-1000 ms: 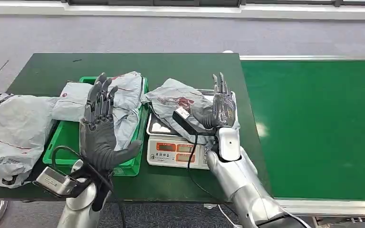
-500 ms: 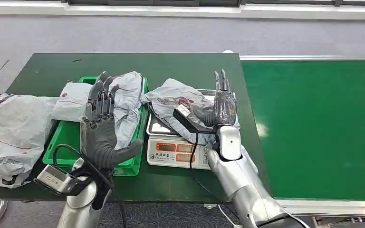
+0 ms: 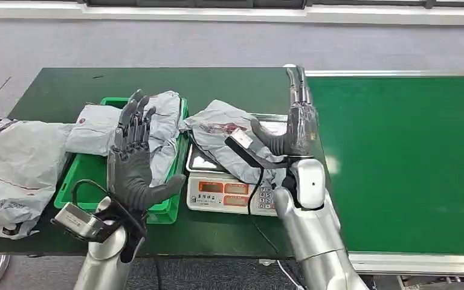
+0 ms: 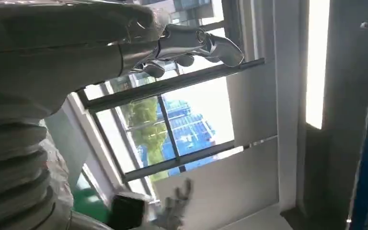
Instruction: Moved the parcel from conveyor to table for the left to box.
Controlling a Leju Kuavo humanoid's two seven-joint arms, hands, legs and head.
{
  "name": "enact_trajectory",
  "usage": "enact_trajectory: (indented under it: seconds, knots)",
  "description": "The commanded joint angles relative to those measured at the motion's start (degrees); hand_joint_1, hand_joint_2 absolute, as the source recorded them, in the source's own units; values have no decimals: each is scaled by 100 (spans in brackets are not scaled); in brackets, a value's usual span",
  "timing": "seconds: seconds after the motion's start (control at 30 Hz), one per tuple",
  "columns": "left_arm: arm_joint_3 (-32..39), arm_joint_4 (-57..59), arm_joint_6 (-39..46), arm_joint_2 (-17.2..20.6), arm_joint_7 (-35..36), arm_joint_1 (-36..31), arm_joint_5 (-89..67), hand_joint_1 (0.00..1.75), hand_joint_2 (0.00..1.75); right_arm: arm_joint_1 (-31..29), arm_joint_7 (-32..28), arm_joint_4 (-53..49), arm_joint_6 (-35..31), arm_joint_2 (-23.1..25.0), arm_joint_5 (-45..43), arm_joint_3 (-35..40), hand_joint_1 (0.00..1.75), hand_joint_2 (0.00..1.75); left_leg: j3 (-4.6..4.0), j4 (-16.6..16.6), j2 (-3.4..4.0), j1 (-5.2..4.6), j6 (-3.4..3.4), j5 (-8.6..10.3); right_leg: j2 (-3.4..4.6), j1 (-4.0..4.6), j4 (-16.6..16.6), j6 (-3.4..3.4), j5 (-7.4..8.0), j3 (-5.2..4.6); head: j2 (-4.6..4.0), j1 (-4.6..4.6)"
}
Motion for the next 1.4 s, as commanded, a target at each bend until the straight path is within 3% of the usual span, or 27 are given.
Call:
enact_trajectory:
  seconds: [0.03,0.1,0.23,0.33,0.57,0.63,0.83,0.97,1.4]
  knots:
    - [461,3118,166,-415,58,-1427,-630,0,175,1251,-758,-3493,15,81,-1006,-282,0,175,2,-8,-81,2,7,11,-85,5,-8,-11,-13,34,0,2]
    - [436,3670,303,-528,80,-1752,-816,0,175,1351,-904,-3792,15,81,-1162,-282,0,175,4,-6,-75,3,10,10,-78,6,-12,-10,-9,33,0,0]
    - [436,3670,303,-528,80,-1752,-816,0,175,1351,-904,-3792,15,81,-1162,-282,0,175,9,-6,-31,-3,7,3,-33,-1,-8,-7,-3,27,0,2]
    - [366,4267,677,-668,361,-2063,-1247,0,175,1433,-1169,-4127,15,81,-1565,-328,0,175,5,-3,-35,0,5,4,-37,1,-7,-7,-3,24,0,0]
    - [464,6249,1375,-931,15,-2959,-1558,0,175,1712,-1453,-4123,15,81,-2118,65,0,175,18,-7,-23,0,5,2,-20,2,-12,-5,0,33,0,0]
    - [191,6420,1553,-931,184,-3060,-1619,0,175,1403,-1504,-3746,15,81,-2193,22,0,175,15,-3,-16,0,4,0,-12,2,-8,-5,1,28,0,0]
    - [-835,6835,2152,-931,761,-3415,-1371,0,175,1345,-1402,-3673,15,81,-2140,19,0,175,9,-1,-18,1,4,1,-13,2,-5,-5,1,23,0,0]
    - [-1576,7215,1940,-931,1428,-3610,-1269,0,175,1384,-1369,-3679,15,81,-2145,55,0,175,16,-5,-19,1,6,0,-14,3,-10,-7,0,31,0,0]
    - [-2256,7467,1972,-931,1910,-3666,-956,0,175,1410,-1207,-3628,15,81,-2052,155,0,175,16,-6,-1,0,4,-2,4,2,-9,-6,4,25,0,0]
